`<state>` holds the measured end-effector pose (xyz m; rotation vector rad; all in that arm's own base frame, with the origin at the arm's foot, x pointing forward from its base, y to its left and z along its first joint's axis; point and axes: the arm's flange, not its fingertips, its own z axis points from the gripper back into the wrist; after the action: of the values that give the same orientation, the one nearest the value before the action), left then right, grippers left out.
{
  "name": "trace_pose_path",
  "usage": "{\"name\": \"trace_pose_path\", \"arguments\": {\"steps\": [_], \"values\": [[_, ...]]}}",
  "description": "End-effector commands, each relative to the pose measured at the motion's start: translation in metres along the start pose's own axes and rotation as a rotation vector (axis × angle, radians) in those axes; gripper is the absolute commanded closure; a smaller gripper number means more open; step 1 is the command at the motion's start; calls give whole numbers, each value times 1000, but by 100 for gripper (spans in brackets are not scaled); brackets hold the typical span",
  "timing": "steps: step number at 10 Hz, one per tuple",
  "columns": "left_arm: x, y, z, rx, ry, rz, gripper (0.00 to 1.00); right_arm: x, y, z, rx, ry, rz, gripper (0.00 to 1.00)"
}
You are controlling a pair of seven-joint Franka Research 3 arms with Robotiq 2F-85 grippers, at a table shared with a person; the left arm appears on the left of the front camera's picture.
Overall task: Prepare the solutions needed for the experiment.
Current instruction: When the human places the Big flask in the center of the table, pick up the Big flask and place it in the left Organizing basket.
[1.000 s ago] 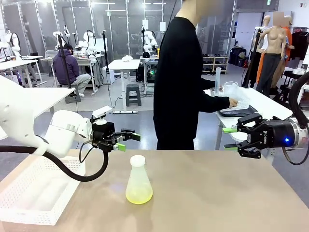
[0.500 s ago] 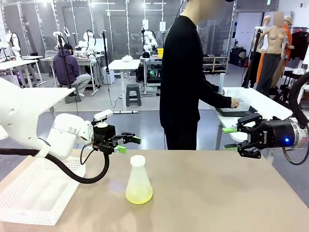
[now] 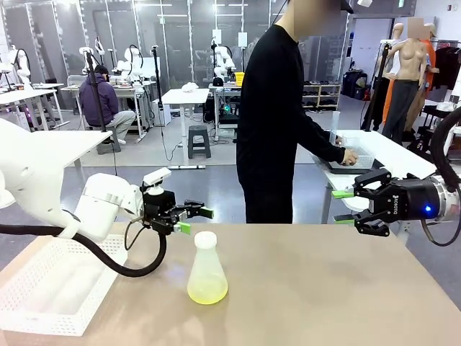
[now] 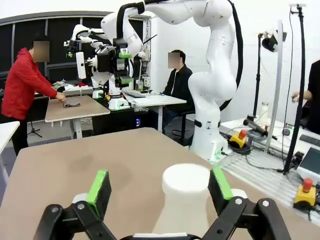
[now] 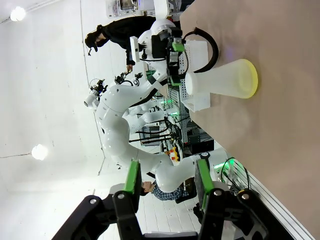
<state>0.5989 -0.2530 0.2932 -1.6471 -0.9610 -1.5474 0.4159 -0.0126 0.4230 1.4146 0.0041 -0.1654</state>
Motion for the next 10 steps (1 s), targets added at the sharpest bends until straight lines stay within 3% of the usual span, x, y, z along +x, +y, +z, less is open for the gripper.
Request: {"name": "trace_pose_path", "arguments": {"steps": [1,6,10], "values": [[-15,8,-4,-5,46,-98,0,0,1,0,-2,-10,7,44],[-29,8,8,-143,-2,-17,0,0,1,0,-2,-10,7,44],[-45,4,-5,-183,-19,45,0,0,1,0,-2,-10,7,44]]}}
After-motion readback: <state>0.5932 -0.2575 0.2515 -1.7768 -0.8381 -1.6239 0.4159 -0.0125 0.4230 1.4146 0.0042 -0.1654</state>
